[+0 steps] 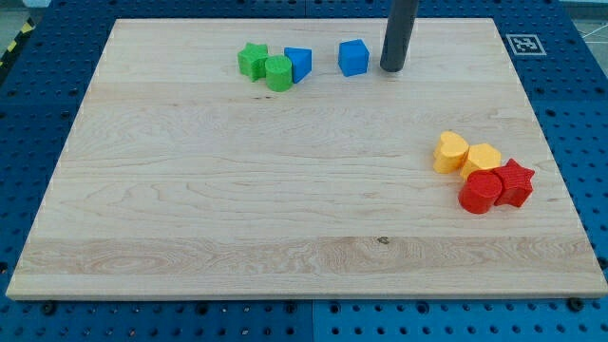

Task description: Slide the blue cube to the group of blocks

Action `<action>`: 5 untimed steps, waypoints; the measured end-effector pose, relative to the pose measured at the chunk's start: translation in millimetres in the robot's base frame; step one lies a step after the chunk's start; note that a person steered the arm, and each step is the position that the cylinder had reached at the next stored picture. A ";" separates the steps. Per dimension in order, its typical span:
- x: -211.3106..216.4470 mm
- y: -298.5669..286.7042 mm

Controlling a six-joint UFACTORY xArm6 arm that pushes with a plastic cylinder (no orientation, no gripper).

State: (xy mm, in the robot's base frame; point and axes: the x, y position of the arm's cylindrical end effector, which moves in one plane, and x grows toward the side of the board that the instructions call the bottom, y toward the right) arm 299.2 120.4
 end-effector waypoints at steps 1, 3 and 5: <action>-17.0 1.1; -26.0 -29.8; 3.0 -76.0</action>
